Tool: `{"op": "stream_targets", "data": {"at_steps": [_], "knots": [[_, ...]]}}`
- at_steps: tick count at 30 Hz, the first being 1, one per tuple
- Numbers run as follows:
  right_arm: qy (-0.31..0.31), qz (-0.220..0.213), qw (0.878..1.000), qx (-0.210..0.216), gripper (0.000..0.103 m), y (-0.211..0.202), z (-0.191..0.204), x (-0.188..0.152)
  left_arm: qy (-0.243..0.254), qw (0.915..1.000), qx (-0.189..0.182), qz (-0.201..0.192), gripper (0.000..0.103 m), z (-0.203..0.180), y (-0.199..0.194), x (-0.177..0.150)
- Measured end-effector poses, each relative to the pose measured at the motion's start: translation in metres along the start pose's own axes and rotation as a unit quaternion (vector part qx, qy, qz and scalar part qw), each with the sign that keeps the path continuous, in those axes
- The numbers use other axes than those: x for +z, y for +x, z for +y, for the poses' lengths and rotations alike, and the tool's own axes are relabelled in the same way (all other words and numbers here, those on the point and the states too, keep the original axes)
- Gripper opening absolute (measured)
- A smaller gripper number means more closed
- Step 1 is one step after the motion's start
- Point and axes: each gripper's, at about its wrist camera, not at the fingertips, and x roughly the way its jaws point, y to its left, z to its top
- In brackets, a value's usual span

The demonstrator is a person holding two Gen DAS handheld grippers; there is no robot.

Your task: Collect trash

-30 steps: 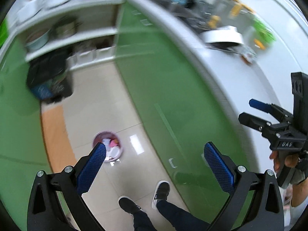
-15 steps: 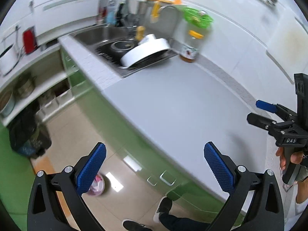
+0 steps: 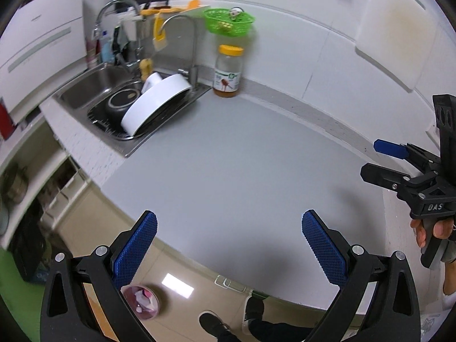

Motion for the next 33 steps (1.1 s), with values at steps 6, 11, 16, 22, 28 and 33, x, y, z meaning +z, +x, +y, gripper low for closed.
{"op": "stream_targets", "data": {"at_steps": [6,11,16,22,28,33], "knots": [[0.017,-0.006,1.0,-0.008,0.1,0.0,-0.003,0.003,0.023,0.9987,0.045,-0.003,0.097,0.001,0.003,0.016],[0.017,-0.004,1.0,-0.007,0.1,0.002,0.001,0.004,0.008,0.9999,0.013,0.003,0.097,0.011,0.008,0.019],[0.013,0.001,1.0,-0.001,0.1,0.007,0.005,0.005,0.001,0.9999,0.015,0.008,0.097,0.014,0.012,0.021],[0.011,0.005,1.0,-0.001,0.1,0.01,0.003,0.007,-0.015,0.9999,0.006,0.002,0.098,0.016,0.016,0.02],[0.013,0.002,1.0,-0.001,0.1,0.011,0.001,0.009,-0.012,0.9997,0.019,-0.012,0.098,0.013,0.015,0.023],[0.014,0.0,1.0,-0.001,0.1,0.011,0.0,0.009,-0.005,0.9996,0.026,-0.013,0.098,0.012,0.015,0.026]]}}
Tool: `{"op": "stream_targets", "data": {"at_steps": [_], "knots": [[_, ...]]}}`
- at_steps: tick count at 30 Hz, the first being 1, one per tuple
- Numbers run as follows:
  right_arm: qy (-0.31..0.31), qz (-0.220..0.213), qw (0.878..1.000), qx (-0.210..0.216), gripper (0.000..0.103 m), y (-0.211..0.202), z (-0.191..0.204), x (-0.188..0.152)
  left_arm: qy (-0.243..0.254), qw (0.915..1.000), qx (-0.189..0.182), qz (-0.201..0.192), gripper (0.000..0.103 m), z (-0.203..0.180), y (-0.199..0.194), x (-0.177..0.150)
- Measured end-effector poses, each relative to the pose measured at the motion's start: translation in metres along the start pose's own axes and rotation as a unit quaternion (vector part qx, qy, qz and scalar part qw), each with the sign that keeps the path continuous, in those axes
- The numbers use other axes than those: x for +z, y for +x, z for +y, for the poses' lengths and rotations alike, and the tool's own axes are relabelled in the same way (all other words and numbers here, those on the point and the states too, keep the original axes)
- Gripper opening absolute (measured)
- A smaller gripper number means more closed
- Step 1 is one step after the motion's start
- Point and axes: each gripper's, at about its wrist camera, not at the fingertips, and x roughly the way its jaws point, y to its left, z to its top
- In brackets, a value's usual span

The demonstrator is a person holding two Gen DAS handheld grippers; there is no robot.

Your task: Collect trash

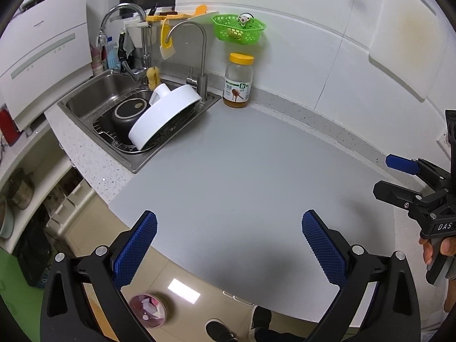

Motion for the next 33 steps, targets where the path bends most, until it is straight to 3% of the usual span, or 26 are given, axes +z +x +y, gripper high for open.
{"op": "stream_targets", "data": {"at_steps": [33], "knots": [[0.0,0.005,1.0,-0.002,0.1,0.0051,-0.0029,0.0024,0.005,1.0,0.002,0.003,0.098,0.0013,0.0029,0.0004]]}}
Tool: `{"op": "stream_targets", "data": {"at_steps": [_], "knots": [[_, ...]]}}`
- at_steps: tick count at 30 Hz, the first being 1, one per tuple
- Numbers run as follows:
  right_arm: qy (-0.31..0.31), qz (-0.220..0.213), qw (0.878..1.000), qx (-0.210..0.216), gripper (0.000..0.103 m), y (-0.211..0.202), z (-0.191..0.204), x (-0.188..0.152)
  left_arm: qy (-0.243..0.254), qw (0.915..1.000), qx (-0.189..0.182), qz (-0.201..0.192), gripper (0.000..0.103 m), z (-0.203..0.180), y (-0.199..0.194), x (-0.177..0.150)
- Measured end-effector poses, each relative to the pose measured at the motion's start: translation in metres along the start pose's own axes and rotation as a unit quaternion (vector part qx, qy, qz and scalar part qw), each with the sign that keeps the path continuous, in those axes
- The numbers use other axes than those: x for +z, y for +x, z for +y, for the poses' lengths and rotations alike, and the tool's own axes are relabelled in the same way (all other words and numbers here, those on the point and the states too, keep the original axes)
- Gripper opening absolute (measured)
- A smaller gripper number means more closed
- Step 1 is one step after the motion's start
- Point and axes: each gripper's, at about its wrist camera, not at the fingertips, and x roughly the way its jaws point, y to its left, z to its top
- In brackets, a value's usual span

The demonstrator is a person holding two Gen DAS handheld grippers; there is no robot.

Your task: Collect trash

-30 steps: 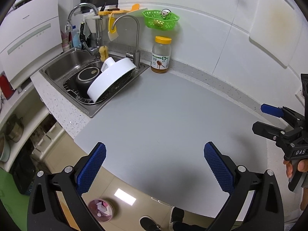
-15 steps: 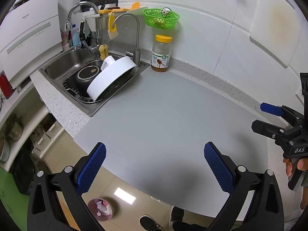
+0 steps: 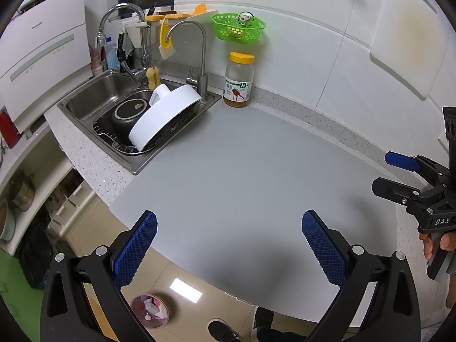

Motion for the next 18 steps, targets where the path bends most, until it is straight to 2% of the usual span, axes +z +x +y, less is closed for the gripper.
{"op": "stream_targets", "data": {"at_steps": [18], "knots": [[0.0,0.0,1.0,-0.001,0.1,0.002,-0.0009,0.0005,0.004,1.0,-0.001,-0.001,0.098,-0.0013,0.0001,0.0038]]}}
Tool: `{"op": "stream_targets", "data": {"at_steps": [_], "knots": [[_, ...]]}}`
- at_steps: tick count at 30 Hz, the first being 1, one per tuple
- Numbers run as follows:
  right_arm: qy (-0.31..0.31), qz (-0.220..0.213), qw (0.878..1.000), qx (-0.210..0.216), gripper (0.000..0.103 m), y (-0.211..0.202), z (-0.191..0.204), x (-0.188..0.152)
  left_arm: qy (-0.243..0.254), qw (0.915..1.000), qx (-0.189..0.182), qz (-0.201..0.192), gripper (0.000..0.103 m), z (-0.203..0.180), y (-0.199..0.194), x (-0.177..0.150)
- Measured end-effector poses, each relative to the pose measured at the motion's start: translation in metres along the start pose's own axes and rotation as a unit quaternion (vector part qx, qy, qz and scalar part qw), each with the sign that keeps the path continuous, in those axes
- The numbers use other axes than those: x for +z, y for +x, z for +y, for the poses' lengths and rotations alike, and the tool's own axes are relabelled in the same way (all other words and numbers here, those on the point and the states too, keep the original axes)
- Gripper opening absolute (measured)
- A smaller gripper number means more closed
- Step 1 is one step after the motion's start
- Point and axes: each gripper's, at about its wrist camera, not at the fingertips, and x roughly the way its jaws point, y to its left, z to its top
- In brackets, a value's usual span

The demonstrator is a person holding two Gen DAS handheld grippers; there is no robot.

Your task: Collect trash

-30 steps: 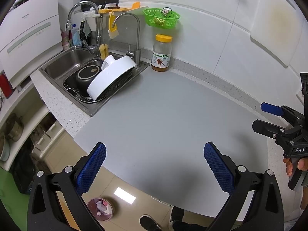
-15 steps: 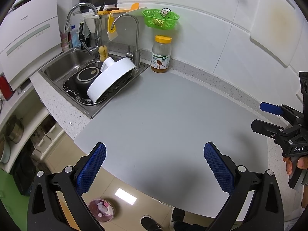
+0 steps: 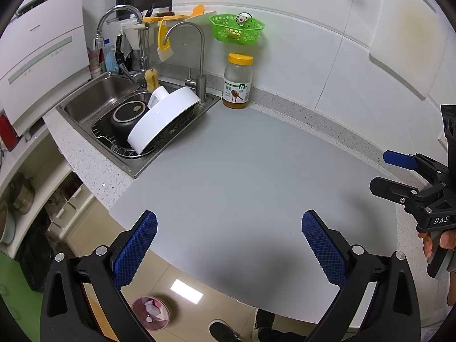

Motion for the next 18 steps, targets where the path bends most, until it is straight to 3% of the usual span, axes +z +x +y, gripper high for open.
{"op": "stream_targets", "data": {"at_steps": [18], "knots": [[0.001,0.003,1.0,0.001,0.1,0.0032,0.0007,0.001,-0.001,1.0,-0.003,0.003,0.098,0.0037,0.0027,0.0019]]}}
